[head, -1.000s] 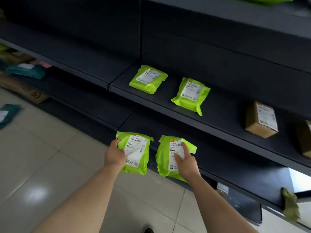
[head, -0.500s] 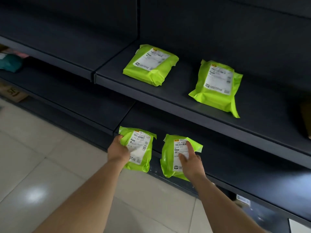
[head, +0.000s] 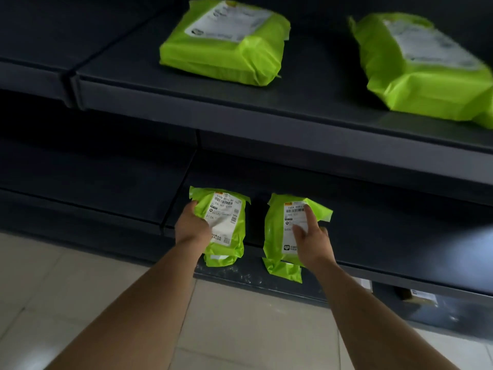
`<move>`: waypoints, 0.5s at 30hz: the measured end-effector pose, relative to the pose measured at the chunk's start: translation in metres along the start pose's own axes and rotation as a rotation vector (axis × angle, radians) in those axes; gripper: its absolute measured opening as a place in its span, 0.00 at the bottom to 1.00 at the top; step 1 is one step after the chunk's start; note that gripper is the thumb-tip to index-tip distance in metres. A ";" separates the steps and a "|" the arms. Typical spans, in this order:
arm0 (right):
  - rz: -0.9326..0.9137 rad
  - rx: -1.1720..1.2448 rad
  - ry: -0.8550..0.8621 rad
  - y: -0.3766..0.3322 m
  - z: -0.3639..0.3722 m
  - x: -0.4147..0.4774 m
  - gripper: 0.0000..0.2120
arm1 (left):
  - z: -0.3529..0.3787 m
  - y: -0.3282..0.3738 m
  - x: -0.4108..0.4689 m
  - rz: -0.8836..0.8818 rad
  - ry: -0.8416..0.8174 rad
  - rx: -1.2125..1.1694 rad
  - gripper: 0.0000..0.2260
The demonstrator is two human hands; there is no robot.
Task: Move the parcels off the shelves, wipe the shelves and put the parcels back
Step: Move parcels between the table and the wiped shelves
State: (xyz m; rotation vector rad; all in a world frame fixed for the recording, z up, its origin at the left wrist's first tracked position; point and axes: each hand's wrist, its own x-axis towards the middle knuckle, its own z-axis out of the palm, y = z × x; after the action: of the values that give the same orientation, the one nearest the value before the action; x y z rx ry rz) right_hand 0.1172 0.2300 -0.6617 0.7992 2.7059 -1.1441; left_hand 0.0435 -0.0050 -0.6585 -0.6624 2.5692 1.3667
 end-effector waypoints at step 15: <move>0.110 -0.244 0.130 0.026 0.029 0.070 0.28 | 0.063 -0.005 0.079 0.091 -0.084 -0.001 0.32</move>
State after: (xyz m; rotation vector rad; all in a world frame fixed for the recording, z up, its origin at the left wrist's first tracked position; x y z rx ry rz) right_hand 0.0669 0.2548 -0.7185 0.9980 2.7905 -0.7452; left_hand -0.0291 0.0199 -0.7247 -0.4819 2.5609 1.3921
